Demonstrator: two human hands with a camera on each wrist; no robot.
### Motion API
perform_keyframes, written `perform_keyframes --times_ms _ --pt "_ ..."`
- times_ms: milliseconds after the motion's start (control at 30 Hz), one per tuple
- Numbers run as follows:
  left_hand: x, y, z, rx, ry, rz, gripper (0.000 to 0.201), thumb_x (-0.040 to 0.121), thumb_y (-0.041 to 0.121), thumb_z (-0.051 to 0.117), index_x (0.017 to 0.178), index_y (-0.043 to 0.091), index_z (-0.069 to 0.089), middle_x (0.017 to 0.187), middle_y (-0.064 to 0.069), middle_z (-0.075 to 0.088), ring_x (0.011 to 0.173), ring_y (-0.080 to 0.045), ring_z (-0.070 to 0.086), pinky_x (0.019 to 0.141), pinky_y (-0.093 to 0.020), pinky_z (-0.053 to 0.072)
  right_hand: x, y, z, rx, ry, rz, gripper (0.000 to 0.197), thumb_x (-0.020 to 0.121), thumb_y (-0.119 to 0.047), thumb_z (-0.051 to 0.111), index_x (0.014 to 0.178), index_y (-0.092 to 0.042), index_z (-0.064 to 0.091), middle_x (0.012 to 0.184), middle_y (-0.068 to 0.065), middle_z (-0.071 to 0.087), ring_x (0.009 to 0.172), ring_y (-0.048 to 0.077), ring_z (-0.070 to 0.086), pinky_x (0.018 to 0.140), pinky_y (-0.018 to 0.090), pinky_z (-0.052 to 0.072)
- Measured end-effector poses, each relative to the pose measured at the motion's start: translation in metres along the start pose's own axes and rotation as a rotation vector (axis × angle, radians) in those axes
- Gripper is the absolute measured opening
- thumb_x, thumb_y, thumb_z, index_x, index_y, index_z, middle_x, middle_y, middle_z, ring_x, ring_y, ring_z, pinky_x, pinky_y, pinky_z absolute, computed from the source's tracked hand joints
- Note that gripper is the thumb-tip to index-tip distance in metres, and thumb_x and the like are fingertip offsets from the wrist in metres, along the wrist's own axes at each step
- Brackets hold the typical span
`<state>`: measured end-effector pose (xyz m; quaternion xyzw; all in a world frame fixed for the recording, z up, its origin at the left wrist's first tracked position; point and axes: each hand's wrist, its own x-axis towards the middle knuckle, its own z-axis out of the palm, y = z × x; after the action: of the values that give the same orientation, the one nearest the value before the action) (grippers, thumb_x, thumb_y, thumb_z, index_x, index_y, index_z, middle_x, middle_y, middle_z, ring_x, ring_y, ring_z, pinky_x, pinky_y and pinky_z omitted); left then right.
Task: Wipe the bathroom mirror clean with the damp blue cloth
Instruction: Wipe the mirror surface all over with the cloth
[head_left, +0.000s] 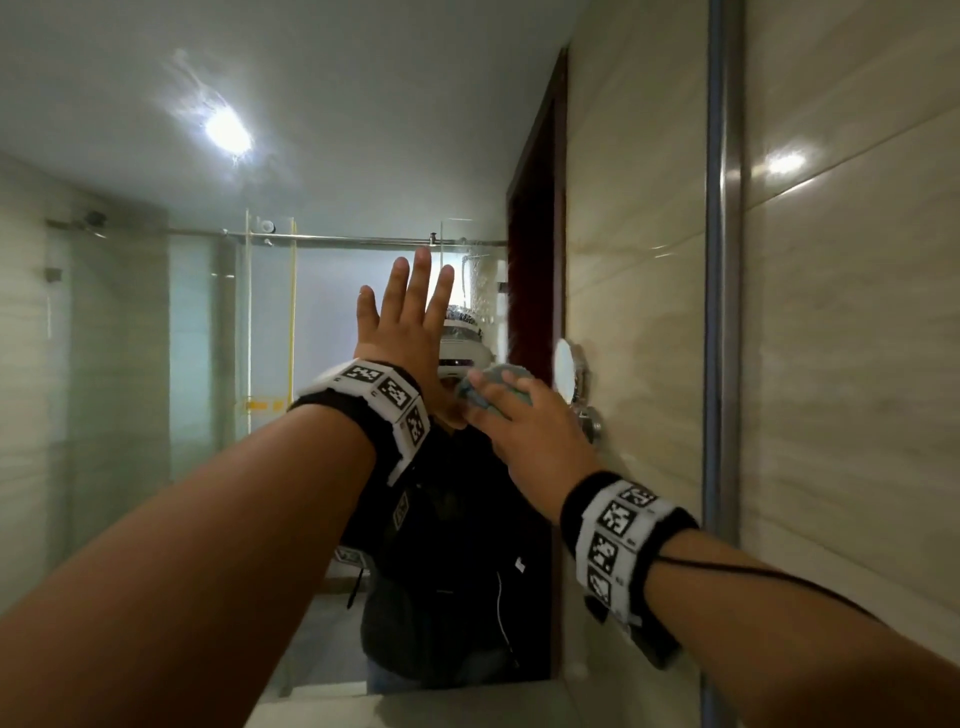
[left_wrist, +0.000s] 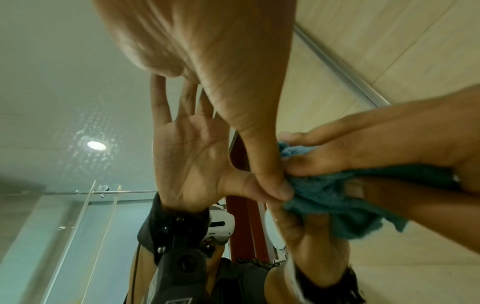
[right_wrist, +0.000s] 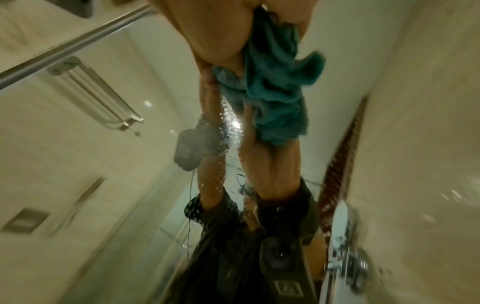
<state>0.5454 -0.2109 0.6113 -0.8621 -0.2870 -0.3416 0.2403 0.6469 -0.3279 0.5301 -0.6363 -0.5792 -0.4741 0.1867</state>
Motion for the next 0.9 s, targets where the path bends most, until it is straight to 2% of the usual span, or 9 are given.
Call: perform_keyframes --times_ms 100,300,400,467,533,600,633,767,900 --pt "0.0 0.0 0.0 0.005 -0.006 0.002 0.159 0.041 0.088 0.063 0.131 0.013 -0.045 0.145 -0.013 -0.042 0.138 -0.032 -0.03 0.112 -0.055 -0.006 0.001 0.022 -0.017 -0.104 0.006 -0.14 0.044 0.071 -0.007 0.071 0.113 -0.021 0.067 0.126 0.003 0.06 0.11 0.033 0.058 0.091 0.04 0.046" --pt "0.001 -0.001 0.0 0.001 -0.029 0.01 0.159 0.041 0.084 0.068 0.134 0.015 -0.042 0.145 -0.011 -0.041 0.138 -0.031 -0.03 0.111 -0.054 -0.008 0.037 0.078 -0.023 0.031 0.253 0.331 0.049 0.084 -0.003 0.04 0.131 -0.013 0.051 0.143 0.003 0.038 0.133 0.034 0.035 0.109 0.02 0.018" --pt "0.0 -0.001 -0.001 0.007 -0.031 0.011 0.159 0.042 0.084 0.067 0.134 0.014 -0.042 0.146 -0.011 -0.041 0.138 -0.031 -0.03 0.111 -0.055 -0.007 0.022 0.051 -0.001 -0.06 0.206 0.291 0.048 0.082 -0.009 0.059 0.125 -0.027 0.052 0.14 0.001 0.045 0.126 0.031 0.044 0.106 0.041 0.032" --pt "-0.003 0.001 -0.005 0.011 -0.026 0.002 0.157 0.044 0.084 0.067 0.135 0.013 -0.041 0.146 -0.012 -0.039 0.138 -0.032 -0.029 0.112 -0.055 -0.006 -0.003 0.026 0.0 -0.081 0.106 0.156 0.053 0.072 -0.005 0.074 0.119 -0.025 0.062 0.133 0.004 0.053 0.119 0.033 0.051 0.105 0.038 0.03" --pt "-0.011 0.005 -0.009 0.026 -0.018 0.009 0.154 0.048 0.082 0.066 0.137 0.012 -0.038 0.147 -0.014 -0.038 0.139 -0.032 -0.028 0.111 -0.056 -0.007 -0.023 0.019 0.002 -0.033 0.02 0.04 0.046 0.074 -0.005 0.071 0.117 -0.02 0.065 0.132 0.008 0.055 0.119 0.035 0.052 0.107 0.041 0.029" --pt "-0.019 0.012 -0.007 0.056 0.008 0.052 0.15 0.052 0.082 0.064 0.136 0.012 -0.039 0.146 -0.015 -0.039 0.138 -0.033 -0.029 0.108 -0.057 -0.013 -0.023 0.024 -0.011 -0.037 -0.111 -0.05 0.037 0.084 -0.014 0.058 0.12 -0.022 0.062 0.136 0.006 0.051 0.122 0.037 0.048 0.099 0.052 0.039" --pt "-0.025 0.018 -0.005 0.073 0.018 0.086 0.148 0.054 0.082 0.062 0.135 0.012 -0.04 0.146 -0.015 -0.039 0.137 -0.034 -0.03 0.106 -0.057 -0.016 -0.016 0.031 -0.019 -0.056 -0.114 -0.038 0.036 0.084 -0.016 0.057 0.12 -0.023 0.062 0.136 0.004 0.051 0.122 0.035 0.047 0.097 0.051 0.041" --pt "-0.041 0.037 0.009 0.084 -0.04 0.159 0.145 0.056 0.079 0.064 0.138 0.014 -0.036 0.147 -0.013 -0.038 0.137 -0.033 -0.03 0.104 -0.057 -0.018 0.02 0.073 -0.04 -0.083 0.121 0.357 0.045 0.087 -0.01 0.046 0.13 -0.023 0.052 0.145 0.002 0.039 0.128 0.028 0.038 0.106 0.034 0.027" --pt "-0.035 0.045 0.023 -0.018 -0.092 0.125 0.15 0.052 0.079 0.067 0.136 0.015 -0.04 0.145 -0.01 -0.042 0.135 -0.03 -0.035 0.105 -0.056 -0.018 0.016 0.058 -0.033 -0.107 0.132 0.417 0.053 0.083 -0.006 0.05 0.133 -0.021 0.05 0.147 0.005 0.035 0.131 0.029 0.033 0.109 0.039 0.028"
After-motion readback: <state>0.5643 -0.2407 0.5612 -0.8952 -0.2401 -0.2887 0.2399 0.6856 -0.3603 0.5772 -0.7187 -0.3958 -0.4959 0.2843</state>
